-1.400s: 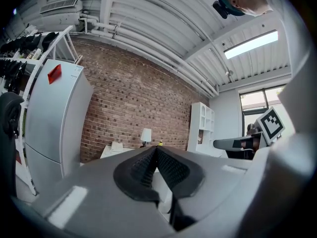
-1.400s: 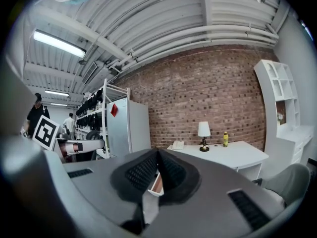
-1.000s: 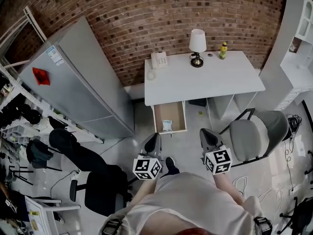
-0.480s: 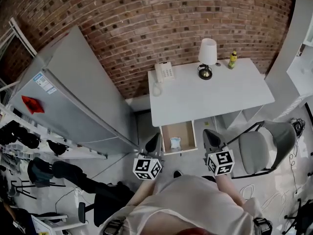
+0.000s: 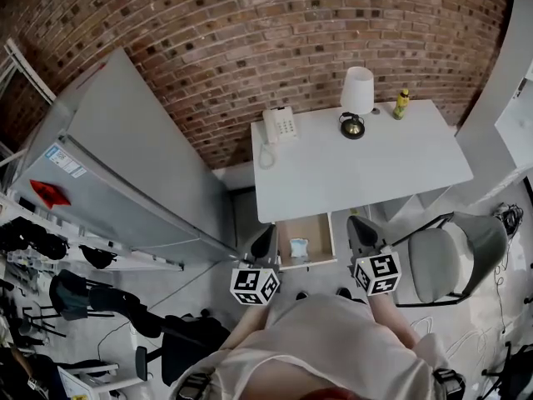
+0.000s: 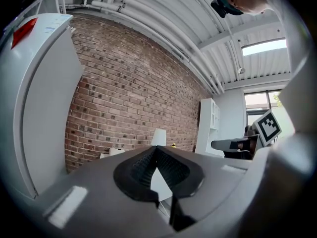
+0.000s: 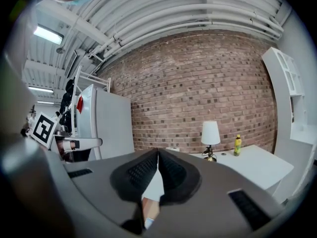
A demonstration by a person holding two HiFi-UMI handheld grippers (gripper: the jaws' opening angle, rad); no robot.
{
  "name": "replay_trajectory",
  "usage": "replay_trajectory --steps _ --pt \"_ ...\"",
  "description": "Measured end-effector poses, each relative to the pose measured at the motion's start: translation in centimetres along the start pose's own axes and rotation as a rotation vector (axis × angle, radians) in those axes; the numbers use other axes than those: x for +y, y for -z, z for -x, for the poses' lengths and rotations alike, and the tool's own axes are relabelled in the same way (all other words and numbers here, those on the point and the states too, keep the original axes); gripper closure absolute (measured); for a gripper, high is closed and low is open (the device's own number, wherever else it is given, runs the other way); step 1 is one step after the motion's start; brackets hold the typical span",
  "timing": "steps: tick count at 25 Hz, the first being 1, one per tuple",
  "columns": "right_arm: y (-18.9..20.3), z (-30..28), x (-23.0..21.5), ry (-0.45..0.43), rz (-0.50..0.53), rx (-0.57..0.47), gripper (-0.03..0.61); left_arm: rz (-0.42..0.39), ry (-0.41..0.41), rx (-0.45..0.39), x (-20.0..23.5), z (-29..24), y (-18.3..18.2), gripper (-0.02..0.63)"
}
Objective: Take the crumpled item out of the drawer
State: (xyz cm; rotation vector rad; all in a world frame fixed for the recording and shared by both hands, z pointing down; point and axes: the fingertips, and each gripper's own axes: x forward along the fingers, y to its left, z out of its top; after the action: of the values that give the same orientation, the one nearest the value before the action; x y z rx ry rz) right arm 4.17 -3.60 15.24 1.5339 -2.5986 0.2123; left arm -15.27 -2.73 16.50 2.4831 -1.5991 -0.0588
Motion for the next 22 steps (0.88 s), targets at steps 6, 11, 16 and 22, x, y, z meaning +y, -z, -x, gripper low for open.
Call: replay_trajectory --steps 6,11,16,22 --pt "-0.3 -0.9 -2.1 -0.006 0.007 0.008 0.569 0.01 -0.001 0.006 -0.7 -2.0 0.5 0.604" --pt "0.3 -1.0 -2.8 -0.023 -0.002 0.028 0.569 0.014 -0.009 0.008 -1.4 -3.0 0.9 0.604" --pt "1.6 -1.2 -3.2 -0.036 -0.024 0.059 0.569 0.029 -0.02 0.041 -1.5 -3.3 2.2 0.604" --pt "3.8 -1.7 -3.7 -0.05 -0.046 0.117 0.569 0.029 -0.035 0.071 -1.4 -3.6 3.6 0.604"
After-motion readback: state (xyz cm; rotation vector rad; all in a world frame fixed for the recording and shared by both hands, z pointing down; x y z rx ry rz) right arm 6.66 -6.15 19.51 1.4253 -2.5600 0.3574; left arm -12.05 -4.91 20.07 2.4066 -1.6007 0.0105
